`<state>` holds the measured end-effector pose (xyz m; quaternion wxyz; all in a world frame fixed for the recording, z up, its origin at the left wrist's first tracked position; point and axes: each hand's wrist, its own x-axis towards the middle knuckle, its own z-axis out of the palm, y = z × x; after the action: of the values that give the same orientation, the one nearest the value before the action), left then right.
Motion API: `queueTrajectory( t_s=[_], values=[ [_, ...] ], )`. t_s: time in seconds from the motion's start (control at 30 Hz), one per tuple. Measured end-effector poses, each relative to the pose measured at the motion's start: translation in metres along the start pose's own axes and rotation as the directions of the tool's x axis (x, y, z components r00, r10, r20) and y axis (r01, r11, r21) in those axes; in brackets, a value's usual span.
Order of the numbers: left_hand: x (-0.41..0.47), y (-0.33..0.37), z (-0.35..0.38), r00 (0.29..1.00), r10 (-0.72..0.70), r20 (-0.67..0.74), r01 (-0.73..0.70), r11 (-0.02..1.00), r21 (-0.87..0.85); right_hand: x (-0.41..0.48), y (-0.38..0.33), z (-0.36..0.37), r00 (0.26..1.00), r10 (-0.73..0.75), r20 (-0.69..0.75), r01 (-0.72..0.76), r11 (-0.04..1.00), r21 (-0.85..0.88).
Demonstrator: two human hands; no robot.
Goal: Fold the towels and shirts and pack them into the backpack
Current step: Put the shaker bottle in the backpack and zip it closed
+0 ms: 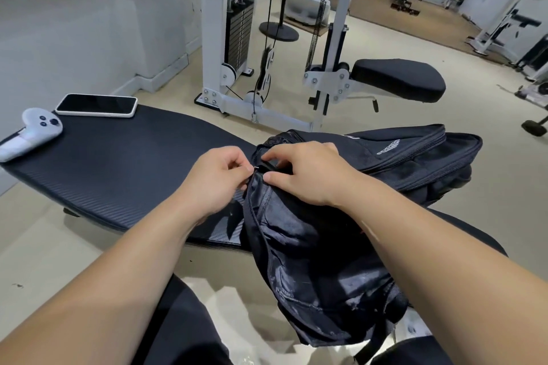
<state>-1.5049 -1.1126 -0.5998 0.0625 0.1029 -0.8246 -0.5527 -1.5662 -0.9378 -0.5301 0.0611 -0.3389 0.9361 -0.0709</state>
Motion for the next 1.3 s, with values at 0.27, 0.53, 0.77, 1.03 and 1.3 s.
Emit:
queueTrajectory(
  t_s=[0.27, 0.53, 0.77, 1.03, 1.3],
  values=[
    [-0.013, 0.036, 0.01, 0.987, 0.14, 0.079, -0.127, 0.981, -0.148, -0.005, 0.008, -0.021, 0.983, -0.147, -0.109, 0.162, 0.977, 0.141],
    [-0.011, 0.024, 0.024, 0.966, 0.196, 0.166, -0.137, 0.94, -0.313, -0.022, 0.024, -0.015, 0.965, -0.147, -0.217, 0.179, 0.975, 0.134],
    [-0.002, 0.009, 0.035, 0.864, 0.483, 0.142, -0.497, 0.863, 0.087, -0.035, 0.026, -0.025, 0.973, -0.134, -0.186, 0.148, 0.987, 0.067],
    [-0.004, 0.037, 0.057, 0.757, 0.634, 0.157, -0.651, 0.711, 0.267, -0.056, 0.036, -0.051, 0.988, 0.122, -0.098, -0.095, 0.966, 0.24],
    [-0.017, 0.074, 0.09, 0.723, 0.657, 0.213, -0.688, 0.713, 0.137, -0.095, 0.067, -0.07, 0.968, 0.209, 0.138, -0.247, 0.704, 0.666]
  ],
)
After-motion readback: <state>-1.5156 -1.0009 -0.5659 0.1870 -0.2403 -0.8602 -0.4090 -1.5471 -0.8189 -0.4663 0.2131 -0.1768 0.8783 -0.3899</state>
